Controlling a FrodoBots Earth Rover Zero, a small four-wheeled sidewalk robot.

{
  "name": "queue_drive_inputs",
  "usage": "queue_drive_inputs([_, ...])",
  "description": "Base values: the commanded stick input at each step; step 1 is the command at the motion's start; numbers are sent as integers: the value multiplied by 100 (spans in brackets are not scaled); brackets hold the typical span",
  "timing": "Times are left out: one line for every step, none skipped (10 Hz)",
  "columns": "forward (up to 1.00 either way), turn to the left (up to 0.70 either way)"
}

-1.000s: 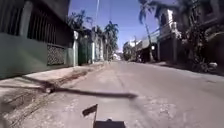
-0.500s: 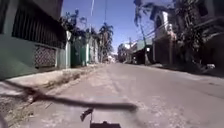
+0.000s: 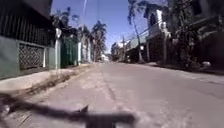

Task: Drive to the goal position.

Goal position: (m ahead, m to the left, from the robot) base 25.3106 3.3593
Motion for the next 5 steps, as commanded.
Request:
queue_drive_inputs([70,-3])
queue_drive_inputs([70,-3])
queue_drive_inputs([70,-3])
queue_drive_inputs([70,-3])
queue_drive_inputs([70,-3])
